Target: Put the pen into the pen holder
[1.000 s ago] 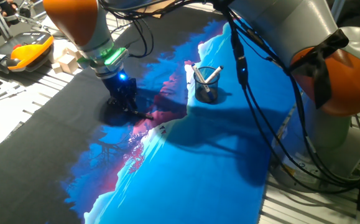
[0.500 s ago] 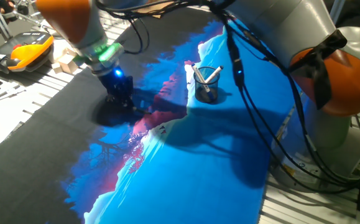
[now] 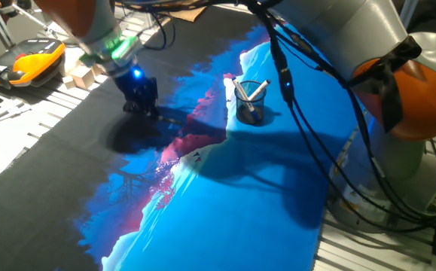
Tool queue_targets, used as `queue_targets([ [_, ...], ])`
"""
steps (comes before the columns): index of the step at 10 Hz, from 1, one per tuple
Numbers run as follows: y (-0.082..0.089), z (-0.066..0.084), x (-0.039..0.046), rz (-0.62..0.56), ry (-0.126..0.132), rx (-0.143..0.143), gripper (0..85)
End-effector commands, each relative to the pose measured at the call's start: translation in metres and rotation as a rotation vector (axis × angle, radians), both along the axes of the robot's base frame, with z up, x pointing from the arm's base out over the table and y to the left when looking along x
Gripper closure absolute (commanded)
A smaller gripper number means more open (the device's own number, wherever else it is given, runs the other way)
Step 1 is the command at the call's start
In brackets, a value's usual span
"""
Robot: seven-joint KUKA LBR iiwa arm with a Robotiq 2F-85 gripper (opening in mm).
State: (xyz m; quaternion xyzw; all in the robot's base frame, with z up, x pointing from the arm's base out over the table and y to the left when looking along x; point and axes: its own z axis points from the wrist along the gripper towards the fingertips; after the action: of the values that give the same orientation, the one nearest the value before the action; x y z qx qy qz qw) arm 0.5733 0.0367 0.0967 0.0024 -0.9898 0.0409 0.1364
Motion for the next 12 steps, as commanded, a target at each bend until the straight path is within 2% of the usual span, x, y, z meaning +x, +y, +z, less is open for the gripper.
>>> queue_targets([
  [1, -0.003, 0.015, -0.0030, 0.000, -0.026, -0.007, 85.0],
  [2, -0.008, 0.023, -0.0064, 0.000, -0.044, -0.009, 85.0],
  [4, -0.020, 0.041, -0.0142, 0.009, -0.054, -0.014, 85.0],
  [5, -0.028, 0.050, -0.0182, 0.013, -0.068, -0.019, 85.0],
  [7, -0.045, 0.071, -0.0214, 0.019, -0.098, -0.026, 85.0],
  [8, -0.056, 0.082, -0.0244, 0.026, -0.115, -0.037, 85.0],
  [10, -0.072, 0.096, -0.0343, 0.026, -0.173, -0.052, 85.0],
  [11, -0.081, 0.101, -0.0389, 0.038, -0.190, -0.069, 85.0],
  [12, -0.088, 0.106, -0.0422, 0.043, -0.203, -0.073, 85.0],
])
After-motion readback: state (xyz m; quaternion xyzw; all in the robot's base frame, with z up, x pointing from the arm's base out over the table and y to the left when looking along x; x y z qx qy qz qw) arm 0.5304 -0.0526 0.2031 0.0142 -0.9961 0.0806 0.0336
